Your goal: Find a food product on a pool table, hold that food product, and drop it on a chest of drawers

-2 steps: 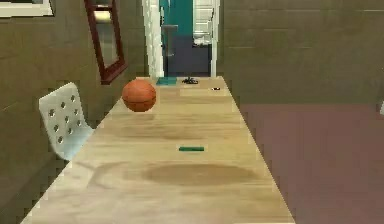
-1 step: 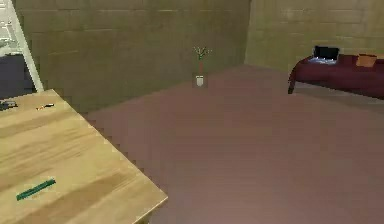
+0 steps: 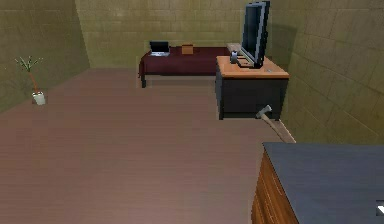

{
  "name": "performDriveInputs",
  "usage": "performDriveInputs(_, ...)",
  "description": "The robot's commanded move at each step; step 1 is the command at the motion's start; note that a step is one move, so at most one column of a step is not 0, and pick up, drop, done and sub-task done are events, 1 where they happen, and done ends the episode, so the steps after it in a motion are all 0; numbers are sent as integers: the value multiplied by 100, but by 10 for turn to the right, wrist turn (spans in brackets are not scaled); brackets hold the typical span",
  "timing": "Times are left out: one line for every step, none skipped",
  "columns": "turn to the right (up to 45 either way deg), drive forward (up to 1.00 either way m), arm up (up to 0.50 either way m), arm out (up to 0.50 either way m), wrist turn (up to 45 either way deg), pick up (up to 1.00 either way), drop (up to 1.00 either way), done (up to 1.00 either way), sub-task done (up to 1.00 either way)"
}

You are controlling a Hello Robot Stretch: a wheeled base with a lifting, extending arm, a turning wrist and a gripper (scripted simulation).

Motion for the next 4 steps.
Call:
performDriveInputs(0,0,0,48,0,0,0,0,0)
performDriveInputs(0,0,0,0,450,0,0,0,0)
performDriveInputs(0,0,0,0,450,0,0,0,0)
performDriveInputs(0,0,0,0,360,0,0,0,0)
